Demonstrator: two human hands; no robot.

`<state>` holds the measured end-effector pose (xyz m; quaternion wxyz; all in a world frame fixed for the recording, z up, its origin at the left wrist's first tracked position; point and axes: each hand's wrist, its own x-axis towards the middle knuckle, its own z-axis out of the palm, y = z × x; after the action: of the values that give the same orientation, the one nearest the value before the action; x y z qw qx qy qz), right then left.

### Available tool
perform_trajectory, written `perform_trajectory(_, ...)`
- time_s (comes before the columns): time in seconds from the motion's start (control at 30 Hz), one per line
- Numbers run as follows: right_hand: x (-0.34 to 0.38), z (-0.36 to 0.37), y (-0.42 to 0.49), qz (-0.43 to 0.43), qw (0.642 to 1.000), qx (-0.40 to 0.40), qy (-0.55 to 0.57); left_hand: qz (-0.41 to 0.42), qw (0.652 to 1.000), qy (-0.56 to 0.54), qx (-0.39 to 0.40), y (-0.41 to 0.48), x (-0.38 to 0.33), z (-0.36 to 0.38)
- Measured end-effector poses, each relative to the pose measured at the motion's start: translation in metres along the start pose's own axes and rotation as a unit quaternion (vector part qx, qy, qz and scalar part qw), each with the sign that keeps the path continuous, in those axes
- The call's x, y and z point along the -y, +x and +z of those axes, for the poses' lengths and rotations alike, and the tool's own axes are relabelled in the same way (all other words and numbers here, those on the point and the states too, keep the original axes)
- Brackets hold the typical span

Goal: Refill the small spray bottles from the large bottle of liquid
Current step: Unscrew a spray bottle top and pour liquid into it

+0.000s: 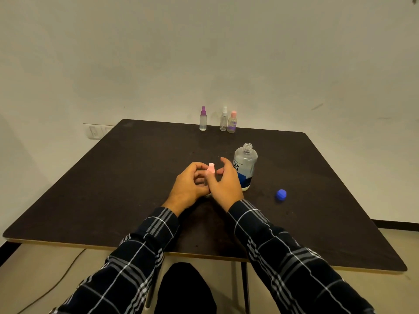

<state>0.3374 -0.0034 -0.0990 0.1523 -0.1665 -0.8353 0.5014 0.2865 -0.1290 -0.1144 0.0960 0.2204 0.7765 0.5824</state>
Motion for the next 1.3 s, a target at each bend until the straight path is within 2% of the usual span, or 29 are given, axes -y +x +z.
perform_trajectory(0.13, 0.003, 0.001, -0.002, 0.012, 0.998, -0.068, -0.011, 0.003, 1.000, 0.007, -0.010, -0.001, 0.000, 0.001)
perform_trajectory(0.2, 0.001, 0.000, -0.001, -0.013, 0.998, -0.063, -0.023, 0.007, 1.000, 0.001, -0.007, 0.000, -0.001, 0.001)
perform_trajectory(0.3, -0.001, -0.003, -0.007, -0.066, 0.998, 0.006, -0.014, 0.012, 1.000, 0.002, -0.006, -0.001, -0.001, 0.002)
perform_trajectory(0.37, -0.001, -0.003, -0.008, -0.057, 0.998, 0.022, -0.013, 0.009, 1.000, 0.010, -0.010, -0.001, 0.000, 0.002)
perform_trajectory(0.5, 0.005, -0.001, -0.003, -0.007, 0.999, -0.038, -0.030, 0.003, 1.000, 0.023, -0.007, 0.000, -0.001, 0.001)
perform_trajectory(0.63, 0.009, -0.004, -0.001, -0.054, 0.993, -0.066, -0.087, 0.005, 1.000, 0.015, -0.003, 0.001, -0.003, 0.000)
perform_trajectory(0.8, 0.001, -0.005, -0.006, -0.126, 0.986, -0.081, -0.076, 0.022, 0.999, 0.030, -0.005, 0.001, -0.001, 0.002)
perform_trajectory(0.97, 0.009, -0.009, -0.002, -0.114, 0.993, -0.005, -0.038, 0.019, 0.999, 0.039, -0.001, 0.003, 0.001, -0.001)
perform_trajectory(1.07, 0.014, -0.009, 0.002, -0.075, 0.997, 0.013, -0.030, 0.016, 0.999, 0.051, -0.001, 0.003, 0.002, -0.001)
perform_trajectory(1.2, 0.014, -0.006, 0.006, -0.075, 0.994, -0.034, -0.070, 0.013, 0.999, 0.047, -0.004, 0.003, 0.003, 0.000)
perform_trajectory(1.3, 0.016, -0.006, 0.000, -0.104, 0.990, -0.094, -0.009, 0.007, 0.999, 0.035, -0.004, 0.004, 0.003, 0.000)
